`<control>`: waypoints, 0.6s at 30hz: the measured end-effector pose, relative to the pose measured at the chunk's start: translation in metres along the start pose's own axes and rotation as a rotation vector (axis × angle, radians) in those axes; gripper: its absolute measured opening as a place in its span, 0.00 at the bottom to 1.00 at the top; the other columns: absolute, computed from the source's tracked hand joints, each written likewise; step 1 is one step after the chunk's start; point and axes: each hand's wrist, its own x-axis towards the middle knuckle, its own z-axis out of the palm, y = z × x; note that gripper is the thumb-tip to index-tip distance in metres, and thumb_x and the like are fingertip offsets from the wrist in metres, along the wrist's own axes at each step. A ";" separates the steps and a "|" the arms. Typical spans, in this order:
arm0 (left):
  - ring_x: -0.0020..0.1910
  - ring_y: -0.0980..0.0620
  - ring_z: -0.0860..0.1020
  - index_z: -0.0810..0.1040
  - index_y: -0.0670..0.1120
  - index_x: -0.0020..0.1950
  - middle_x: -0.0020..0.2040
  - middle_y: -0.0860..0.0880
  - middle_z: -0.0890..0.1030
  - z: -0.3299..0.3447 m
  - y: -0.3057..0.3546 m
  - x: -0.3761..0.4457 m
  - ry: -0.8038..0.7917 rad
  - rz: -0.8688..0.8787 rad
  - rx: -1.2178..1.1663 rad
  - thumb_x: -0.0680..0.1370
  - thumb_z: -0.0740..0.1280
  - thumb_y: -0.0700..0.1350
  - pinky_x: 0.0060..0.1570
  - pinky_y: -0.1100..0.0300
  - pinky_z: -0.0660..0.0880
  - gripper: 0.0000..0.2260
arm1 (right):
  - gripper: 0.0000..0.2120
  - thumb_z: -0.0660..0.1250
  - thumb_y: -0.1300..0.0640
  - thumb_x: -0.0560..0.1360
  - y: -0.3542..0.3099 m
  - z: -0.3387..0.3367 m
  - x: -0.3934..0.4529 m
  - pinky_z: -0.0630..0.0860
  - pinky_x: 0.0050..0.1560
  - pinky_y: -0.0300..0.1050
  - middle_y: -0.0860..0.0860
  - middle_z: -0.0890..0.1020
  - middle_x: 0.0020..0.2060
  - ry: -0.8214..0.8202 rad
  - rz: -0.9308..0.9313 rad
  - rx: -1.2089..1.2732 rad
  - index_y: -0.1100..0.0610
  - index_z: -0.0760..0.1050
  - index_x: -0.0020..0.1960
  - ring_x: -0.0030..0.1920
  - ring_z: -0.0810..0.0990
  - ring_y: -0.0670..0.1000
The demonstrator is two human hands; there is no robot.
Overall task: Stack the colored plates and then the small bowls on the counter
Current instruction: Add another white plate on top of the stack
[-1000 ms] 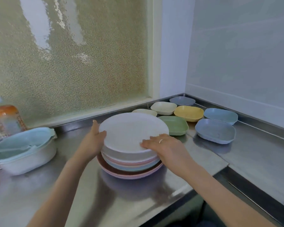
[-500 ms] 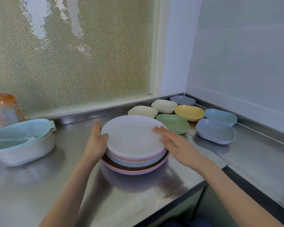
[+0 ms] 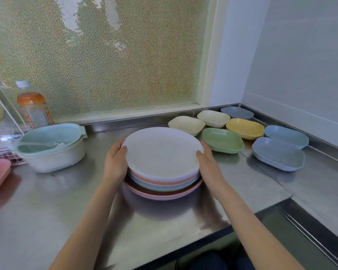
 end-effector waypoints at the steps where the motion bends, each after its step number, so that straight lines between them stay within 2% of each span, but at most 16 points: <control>1: 0.57 0.49 0.76 0.78 0.45 0.60 0.57 0.47 0.80 -0.009 0.000 -0.003 0.039 -0.008 -0.002 0.77 0.54 0.36 0.55 0.58 0.70 0.18 | 0.24 0.51 0.55 0.81 -0.002 0.008 -0.002 0.55 0.72 0.47 0.47 0.61 0.74 -0.017 -0.006 -0.001 0.50 0.52 0.76 0.73 0.59 0.50; 5: 0.53 0.52 0.75 0.77 0.47 0.58 0.54 0.48 0.78 -0.050 0.006 -0.022 0.187 -0.006 -0.020 0.78 0.54 0.34 0.50 0.61 0.70 0.17 | 0.24 0.50 0.56 0.82 -0.011 0.045 -0.009 0.52 0.69 0.40 0.47 0.57 0.75 -0.115 -0.041 0.000 0.52 0.52 0.76 0.74 0.56 0.48; 8: 0.57 0.50 0.74 0.75 0.44 0.64 0.58 0.47 0.77 -0.082 0.005 -0.031 0.301 -0.042 -0.018 0.78 0.54 0.34 0.56 0.60 0.69 0.18 | 0.24 0.49 0.55 0.81 -0.016 0.073 -0.017 0.52 0.70 0.41 0.47 0.56 0.75 -0.206 -0.056 0.026 0.51 0.50 0.77 0.74 0.55 0.48; 12: 0.65 0.49 0.71 0.71 0.43 0.69 0.66 0.46 0.73 -0.121 0.002 -0.046 0.429 -0.089 0.040 0.79 0.56 0.37 0.68 0.54 0.66 0.18 | 0.24 0.49 0.54 0.81 -0.021 0.104 -0.028 0.51 0.72 0.45 0.47 0.56 0.76 -0.288 -0.070 0.052 0.51 0.50 0.77 0.74 0.54 0.49; 15: 0.65 0.48 0.72 0.71 0.43 0.69 0.67 0.46 0.73 -0.138 0.005 -0.061 0.457 -0.083 0.050 0.79 0.56 0.37 0.68 0.53 0.66 0.19 | 0.24 0.49 0.54 0.81 -0.023 0.122 -0.035 0.53 0.73 0.49 0.49 0.56 0.76 -0.320 -0.087 0.064 0.52 0.50 0.76 0.74 0.55 0.51; 18: 0.63 0.49 0.72 0.72 0.44 0.69 0.67 0.47 0.74 -0.150 0.010 -0.073 0.464 -0.088 0.075 0.79 0.55 0.37 0.64 0.55 0.68 0.19 | 0.24 0.48 0.54 0.82 -0.025 0.133 -0.040 0.52 0.73 0.47 0.50 0.56 0.76 -0.349 -0.090 0.068 0.53 0.50 0.76 0.74 0.55 0.51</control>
